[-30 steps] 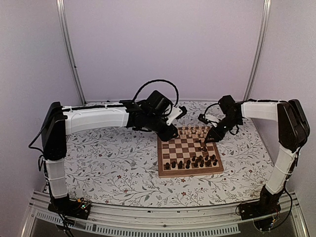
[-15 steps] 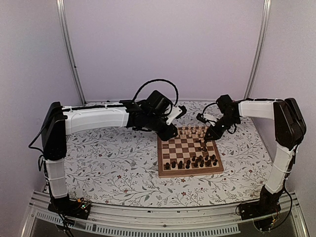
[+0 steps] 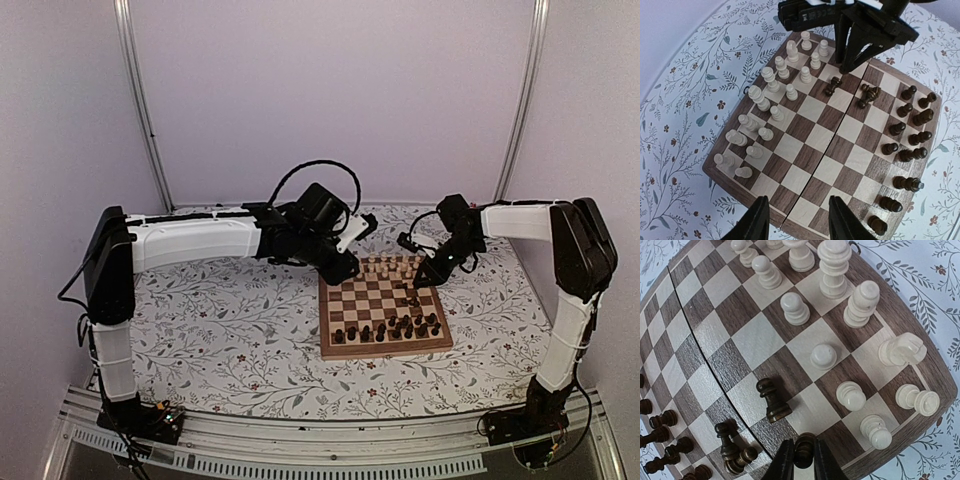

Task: Set up the chess pieces on the board
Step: Pick up the chess piece from the chessboard, then place the chess piece on the chessboard.

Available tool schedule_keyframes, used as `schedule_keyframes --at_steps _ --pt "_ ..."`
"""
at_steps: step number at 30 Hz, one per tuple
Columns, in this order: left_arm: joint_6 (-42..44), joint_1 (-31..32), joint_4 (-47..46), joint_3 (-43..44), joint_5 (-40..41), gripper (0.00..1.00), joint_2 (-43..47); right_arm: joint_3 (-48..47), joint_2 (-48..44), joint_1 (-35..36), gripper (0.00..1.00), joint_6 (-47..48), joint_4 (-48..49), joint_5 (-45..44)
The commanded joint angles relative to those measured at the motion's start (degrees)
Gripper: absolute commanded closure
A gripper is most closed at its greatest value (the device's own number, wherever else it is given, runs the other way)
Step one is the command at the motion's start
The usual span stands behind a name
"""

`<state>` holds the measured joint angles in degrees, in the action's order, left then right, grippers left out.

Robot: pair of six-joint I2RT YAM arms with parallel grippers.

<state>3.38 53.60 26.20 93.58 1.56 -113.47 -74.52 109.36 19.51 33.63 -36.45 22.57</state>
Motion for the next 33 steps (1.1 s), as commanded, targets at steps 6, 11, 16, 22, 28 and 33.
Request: schedule_keyframes --at_steps 6,11,16,22,28,33 --pt "0.59 -0.24 -0.42 -0.04 1.2 0.57 0.1 -1.32 -3.28 0.75 0.88 0.01 -3.79 -0.11" --pt "0.52 -0.43 -0.36 0.02 1.42 0.57 0.04 -1.25 -9.0 2.42 0.89 0.63 -7.13 3.83" --pt "-0.73 -1.29 -0.44 0.26 1.67 0.57 0.48 -0.78 -11.08 6.61 0.88 2.35 -10.03 8.85" --pt "-3.2 -3.18 -1.03 0.01 3.92 0.56 2.14 -0.66 -9.11 12.53 0.88 3.35 -10.35 8.83" --pt "-3.18 -3.68 -1.0 -0.26 5.74 0.56 2.73 -3.5 -3.6 15.55 0.88 3.63 -11.8 7.65" --pt "-3.19 -3.75 -0.8 -0.15 6.08 0.56 2.89 -4.54 -0.11 17.01 0.88 3.99 -12.45 6.86"
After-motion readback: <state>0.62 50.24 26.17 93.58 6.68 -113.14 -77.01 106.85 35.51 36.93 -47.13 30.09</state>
